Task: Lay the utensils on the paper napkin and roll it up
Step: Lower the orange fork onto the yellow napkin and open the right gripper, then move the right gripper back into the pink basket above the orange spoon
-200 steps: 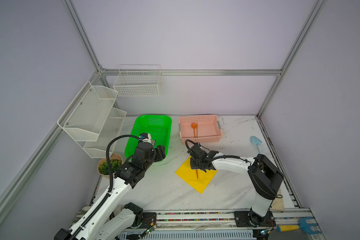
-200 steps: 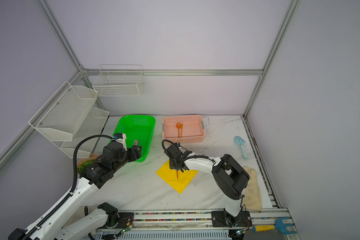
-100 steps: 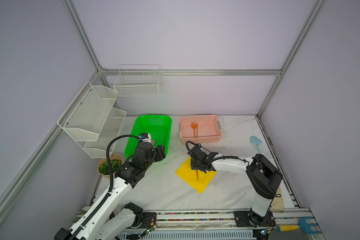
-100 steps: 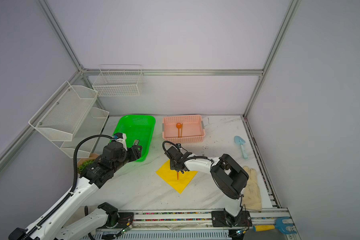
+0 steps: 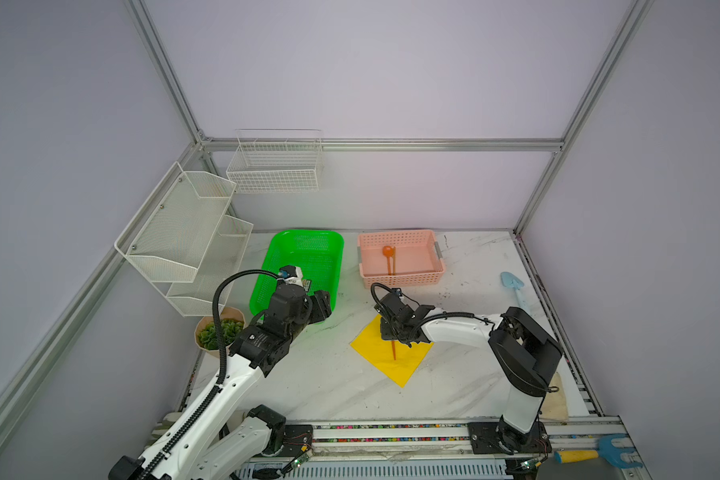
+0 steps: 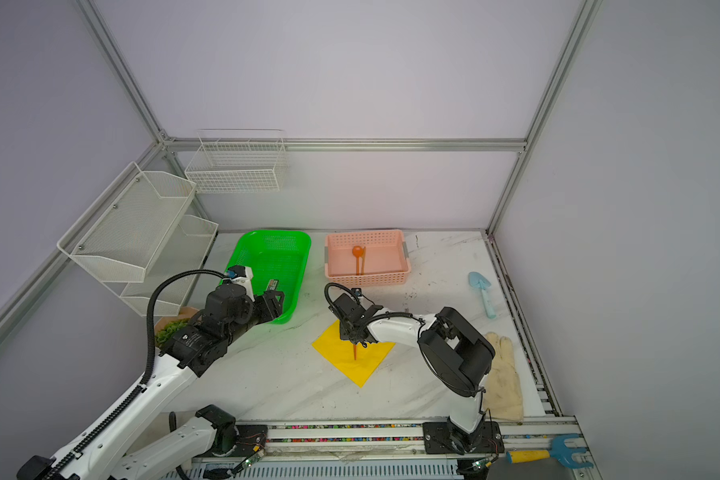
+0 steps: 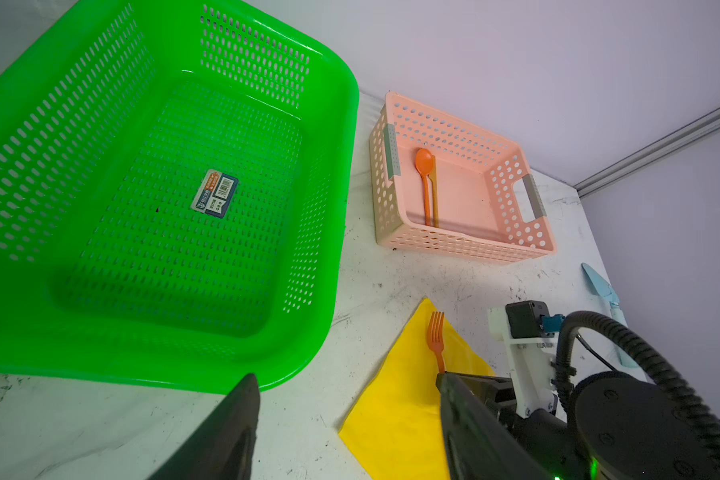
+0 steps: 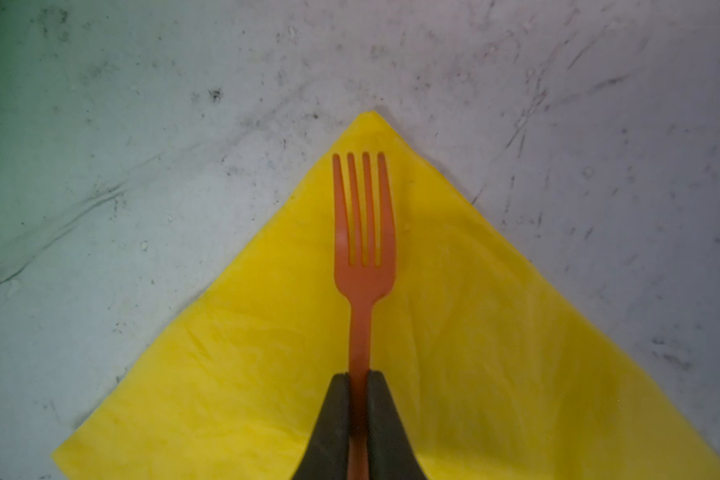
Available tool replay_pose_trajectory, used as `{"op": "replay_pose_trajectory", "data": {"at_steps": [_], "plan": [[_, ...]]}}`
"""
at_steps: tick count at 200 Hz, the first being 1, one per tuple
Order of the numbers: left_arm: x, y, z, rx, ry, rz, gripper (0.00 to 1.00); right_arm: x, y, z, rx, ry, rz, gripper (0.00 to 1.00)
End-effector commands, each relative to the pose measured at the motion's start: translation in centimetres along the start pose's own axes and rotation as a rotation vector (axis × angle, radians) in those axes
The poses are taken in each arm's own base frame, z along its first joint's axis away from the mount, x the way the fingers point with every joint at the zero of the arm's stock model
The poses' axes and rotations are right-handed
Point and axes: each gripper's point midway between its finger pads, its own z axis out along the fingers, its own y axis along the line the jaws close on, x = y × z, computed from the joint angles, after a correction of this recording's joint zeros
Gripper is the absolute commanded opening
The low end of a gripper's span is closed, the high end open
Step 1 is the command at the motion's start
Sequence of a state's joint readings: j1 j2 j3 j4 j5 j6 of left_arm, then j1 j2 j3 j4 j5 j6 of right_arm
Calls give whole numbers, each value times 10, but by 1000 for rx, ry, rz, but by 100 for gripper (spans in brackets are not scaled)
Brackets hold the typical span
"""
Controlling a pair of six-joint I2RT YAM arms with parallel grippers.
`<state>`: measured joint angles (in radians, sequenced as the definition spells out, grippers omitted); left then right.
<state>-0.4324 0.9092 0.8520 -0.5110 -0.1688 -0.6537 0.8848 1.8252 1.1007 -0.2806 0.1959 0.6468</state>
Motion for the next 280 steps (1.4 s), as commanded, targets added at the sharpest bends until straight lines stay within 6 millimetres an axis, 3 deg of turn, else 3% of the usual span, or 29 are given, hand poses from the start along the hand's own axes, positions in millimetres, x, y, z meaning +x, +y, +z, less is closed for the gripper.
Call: {"op": "replay_pose_trajectory", "data": {"at_steps": [1,44,85,107,130,169,209,234,249,275,280], "plan": [[-1,1,0,9,-27,-2,68,7,-7,4,38,7,3,12],[-3,0,-3,12,-34,-1,68,9,-6,8,42,17,-1,15],[-4,1,-4,8,-41,2,69,7,-7,5,52,19,-5,30],[-4,2,-4,7,-42,2,69,-2,-2,-4,42,-1,-5,31],[-7,1,-7,9,-50,3,69,-20,9,-27,10,-36,-16,32],[-17,0,-15,12,-90,15,69,-93,25,-92,-64,-211,-2,42],[-12,-5,-10,37,-62,24,69,-184,-5,-95,-56,-299,51,43],[-6,-4,-8,41,-48,26,69,-240,-14,-81,-38,-335,48,41],[-5,-4,-9,45,-51,33,69,-265,-21,-60,-23,-324,47,40],[-5,-5,-13,60,-55,43,69,-286,-29,-4,-9,-248,41,37],[-5,-5,-14,62,-56,46,69,-288,-29,5,-8,-237,39,32]]}}
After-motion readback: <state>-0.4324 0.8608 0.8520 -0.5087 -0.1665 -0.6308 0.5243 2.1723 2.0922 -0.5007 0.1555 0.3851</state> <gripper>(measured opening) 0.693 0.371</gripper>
